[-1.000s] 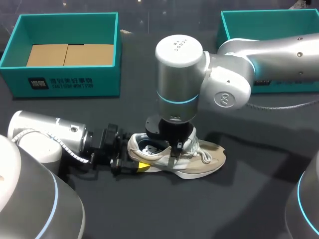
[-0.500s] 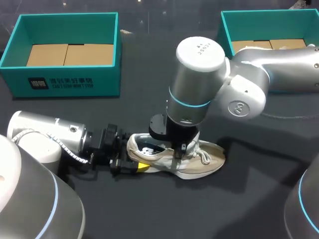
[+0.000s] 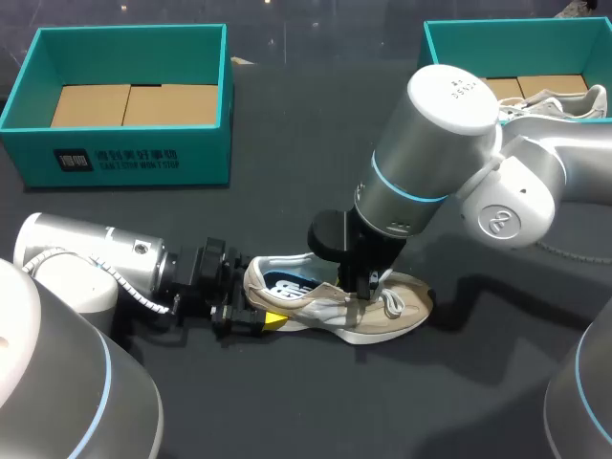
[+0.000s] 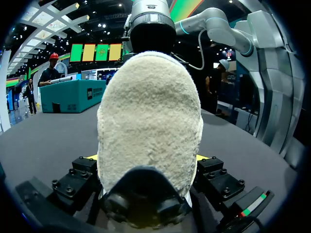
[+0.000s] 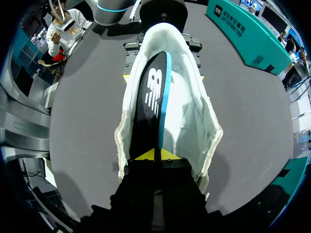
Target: Take the shoe out of the shoebox, open the shoe tongue, remove and reinsert the insole, then place the shoe into the shoebox
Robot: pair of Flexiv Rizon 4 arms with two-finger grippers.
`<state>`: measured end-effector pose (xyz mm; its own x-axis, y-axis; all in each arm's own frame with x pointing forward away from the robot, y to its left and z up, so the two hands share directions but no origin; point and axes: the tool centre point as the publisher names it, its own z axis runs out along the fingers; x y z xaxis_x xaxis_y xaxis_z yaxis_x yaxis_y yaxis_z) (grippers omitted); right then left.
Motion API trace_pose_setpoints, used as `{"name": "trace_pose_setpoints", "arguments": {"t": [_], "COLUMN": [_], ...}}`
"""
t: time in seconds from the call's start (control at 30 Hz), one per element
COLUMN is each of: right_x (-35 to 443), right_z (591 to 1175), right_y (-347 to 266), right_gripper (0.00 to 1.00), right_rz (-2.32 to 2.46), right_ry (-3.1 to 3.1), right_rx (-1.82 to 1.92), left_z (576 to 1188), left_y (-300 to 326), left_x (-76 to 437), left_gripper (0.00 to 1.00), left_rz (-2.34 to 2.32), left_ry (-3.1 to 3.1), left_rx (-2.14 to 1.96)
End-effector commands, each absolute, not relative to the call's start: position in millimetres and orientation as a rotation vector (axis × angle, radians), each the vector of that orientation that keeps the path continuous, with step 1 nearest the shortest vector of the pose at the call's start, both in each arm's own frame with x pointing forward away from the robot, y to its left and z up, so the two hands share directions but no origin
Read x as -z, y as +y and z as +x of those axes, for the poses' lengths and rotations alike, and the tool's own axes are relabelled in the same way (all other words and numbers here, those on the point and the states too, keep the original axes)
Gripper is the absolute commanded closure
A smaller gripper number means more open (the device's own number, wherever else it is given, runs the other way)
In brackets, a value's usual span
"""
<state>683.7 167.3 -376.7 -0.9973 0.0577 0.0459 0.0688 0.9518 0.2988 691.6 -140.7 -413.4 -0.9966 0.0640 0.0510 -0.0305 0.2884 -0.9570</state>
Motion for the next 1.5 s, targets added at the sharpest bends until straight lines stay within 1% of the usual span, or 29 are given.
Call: {"name": "trace_pose_setpoints", "arguments": {"t": [0.03,0.3,0.5,0.67,0.87,1.13,1.5], "right_x": [374,367,368,362,351,336,332], "right_z": [684,688,691,692,694,694,694], "right_y": [160,162,155,159,174,203,207], "right_gripper": [1.00,1.00,1.00,1.00,1.00,1.00,1.00], "right_rz": [-0.081,-0.039,-0.008,0.037,0.131,0.241,0.245], "right_ry": [-3.036,-3.019,-2.970,-2.969,-2.975,-2.991,-2.985], "right_rx": [0.639,0.717,0.862,0.875,0.819,0.655,0.639], "left_z": [692,692,692,692,692,692,692], "left_y": [-140,-140,-140,-140,-140,-140,-140], "left_x": [414,414,414,414,414,414,414], "left_gripper": [1.00,1.00,1.00,1.00,1.00,1.00,1.00], "left_rz": [-0.029,-0.029,-0.029,-0.029,-0.029,-0.029,-0.029], "left_ry": [-2.459,-2.459,-2.459,-2.459,-2.459,-2.459,-2.459], "left_rx": [-1.828,-1.828,-1.828,-1.828,-1.828,-1.828,-1.828]}}
